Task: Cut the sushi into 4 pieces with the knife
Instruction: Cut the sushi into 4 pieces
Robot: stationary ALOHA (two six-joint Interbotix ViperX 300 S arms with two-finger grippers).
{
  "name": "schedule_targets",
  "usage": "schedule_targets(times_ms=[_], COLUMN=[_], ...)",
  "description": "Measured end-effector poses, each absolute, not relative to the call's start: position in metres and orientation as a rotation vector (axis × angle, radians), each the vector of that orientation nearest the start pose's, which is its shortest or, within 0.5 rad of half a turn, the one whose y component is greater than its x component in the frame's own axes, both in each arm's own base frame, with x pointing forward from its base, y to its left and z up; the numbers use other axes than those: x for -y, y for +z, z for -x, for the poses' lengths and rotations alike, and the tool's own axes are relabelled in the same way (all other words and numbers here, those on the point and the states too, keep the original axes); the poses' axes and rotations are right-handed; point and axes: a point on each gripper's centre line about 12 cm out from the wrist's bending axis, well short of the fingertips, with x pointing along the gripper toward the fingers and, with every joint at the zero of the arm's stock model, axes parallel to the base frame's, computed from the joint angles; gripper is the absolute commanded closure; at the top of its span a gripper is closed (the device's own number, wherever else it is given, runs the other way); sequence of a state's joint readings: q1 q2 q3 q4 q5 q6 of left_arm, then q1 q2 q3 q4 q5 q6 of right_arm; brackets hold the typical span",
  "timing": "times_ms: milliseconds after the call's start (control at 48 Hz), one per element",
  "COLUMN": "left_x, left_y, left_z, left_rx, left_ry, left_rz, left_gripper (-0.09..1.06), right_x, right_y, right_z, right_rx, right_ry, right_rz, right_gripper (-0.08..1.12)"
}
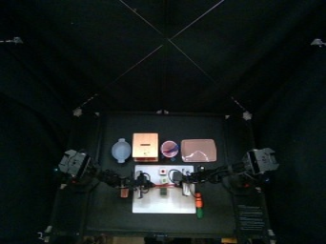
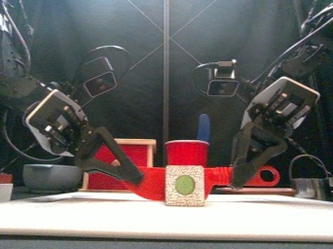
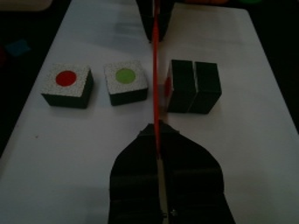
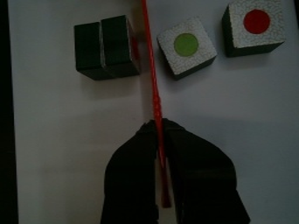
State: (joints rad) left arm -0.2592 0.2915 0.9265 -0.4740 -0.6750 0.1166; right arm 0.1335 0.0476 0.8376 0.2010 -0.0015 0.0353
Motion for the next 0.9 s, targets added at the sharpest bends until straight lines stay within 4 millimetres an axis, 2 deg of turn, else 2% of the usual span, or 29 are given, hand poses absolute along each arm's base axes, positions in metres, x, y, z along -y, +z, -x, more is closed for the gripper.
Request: schedule_targets(times_ms=[271, 542, 750, 896], left_x=[0.053, 0.033, 0.02, 0.022], left_y=[0.05, 0.052, 0.063, 0.077], left_z=[-0.338, -0.342, -0.343, -0.342], left_rx=[-0.572, -0.566, -0.543, -0.542], left_ry=[0.127, 0.152, 0.169, 0.147], left_rz=[0.107, 0.063, 0.041, 0.052], left_gripper=[0.81, 0.81, 0.81, 0.81], right_x=[-0.037, -0.021, -0.015, -0.017], right_y=[0.098, 0.103, 0.108, 0.117], right_z=[-0.337, -0.337, -0.337, -0.338], right_rx=[-0.893, -0.886, -0.874, -0.857], right_ry=[-0.005, -0.035, -0.045, -0.036], right_rz=[-0.175, -0.175, -0.17, -0.167], right_gripper=[0.93, 0.93, 0.93, 0.93])
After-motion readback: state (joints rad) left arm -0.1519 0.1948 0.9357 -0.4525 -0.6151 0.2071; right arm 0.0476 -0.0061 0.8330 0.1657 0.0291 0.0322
